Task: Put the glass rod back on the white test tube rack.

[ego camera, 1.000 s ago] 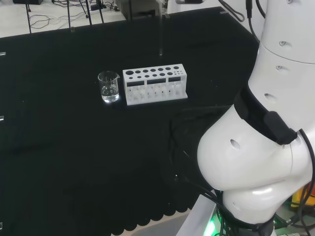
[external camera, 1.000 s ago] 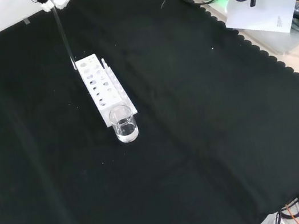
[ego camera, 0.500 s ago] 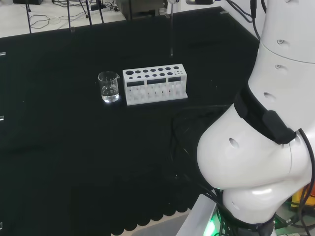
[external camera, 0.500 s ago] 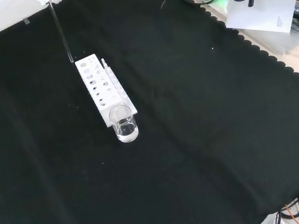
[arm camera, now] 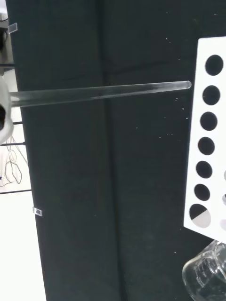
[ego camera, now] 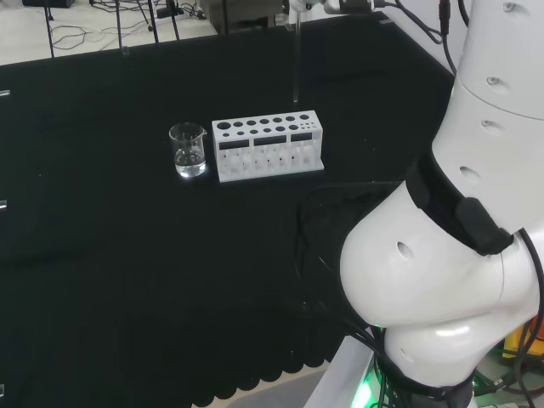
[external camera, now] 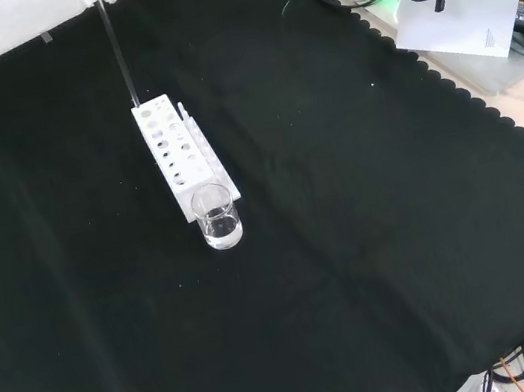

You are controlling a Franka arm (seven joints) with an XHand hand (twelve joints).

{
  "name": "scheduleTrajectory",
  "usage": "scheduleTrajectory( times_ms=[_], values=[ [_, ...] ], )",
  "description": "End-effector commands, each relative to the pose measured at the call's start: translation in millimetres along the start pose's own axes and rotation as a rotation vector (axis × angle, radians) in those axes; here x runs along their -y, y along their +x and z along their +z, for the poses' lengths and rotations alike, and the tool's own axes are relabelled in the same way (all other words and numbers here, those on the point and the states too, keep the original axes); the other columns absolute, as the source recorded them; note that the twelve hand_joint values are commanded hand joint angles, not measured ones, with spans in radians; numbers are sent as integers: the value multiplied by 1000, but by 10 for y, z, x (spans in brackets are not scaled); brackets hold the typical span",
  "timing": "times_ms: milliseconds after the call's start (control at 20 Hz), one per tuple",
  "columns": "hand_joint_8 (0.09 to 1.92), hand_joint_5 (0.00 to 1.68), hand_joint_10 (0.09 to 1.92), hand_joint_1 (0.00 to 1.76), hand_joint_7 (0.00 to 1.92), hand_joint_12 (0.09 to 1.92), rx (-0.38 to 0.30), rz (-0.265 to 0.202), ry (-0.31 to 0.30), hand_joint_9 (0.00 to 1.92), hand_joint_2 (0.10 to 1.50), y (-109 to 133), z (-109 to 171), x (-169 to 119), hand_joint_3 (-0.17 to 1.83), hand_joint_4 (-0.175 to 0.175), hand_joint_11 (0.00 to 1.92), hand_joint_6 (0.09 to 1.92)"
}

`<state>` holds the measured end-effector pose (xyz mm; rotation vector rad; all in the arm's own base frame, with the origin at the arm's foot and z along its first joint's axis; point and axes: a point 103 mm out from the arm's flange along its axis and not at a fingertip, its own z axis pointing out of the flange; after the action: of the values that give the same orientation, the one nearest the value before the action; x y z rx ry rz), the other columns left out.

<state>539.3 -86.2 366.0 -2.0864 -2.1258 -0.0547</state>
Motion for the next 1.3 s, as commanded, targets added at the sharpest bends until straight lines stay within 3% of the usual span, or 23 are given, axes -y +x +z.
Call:
scheduleTrajectory(
  times_ms=[50,900,1300],
  values=[
    [1314,987,1126,1279,997,1185,-9,10,-11,1513,1112,-72,12,152,18,-175,1432,707],
    [1314,987,1126,1279,997,1186,-21,28,6,1514,1113,-240,181,98,16,-175,1431,707],
    [1314,987,1126,1279,997,1187,-24,23,7,1515,1113,-209,172,62,15,-175,1430,706]
  ],
)
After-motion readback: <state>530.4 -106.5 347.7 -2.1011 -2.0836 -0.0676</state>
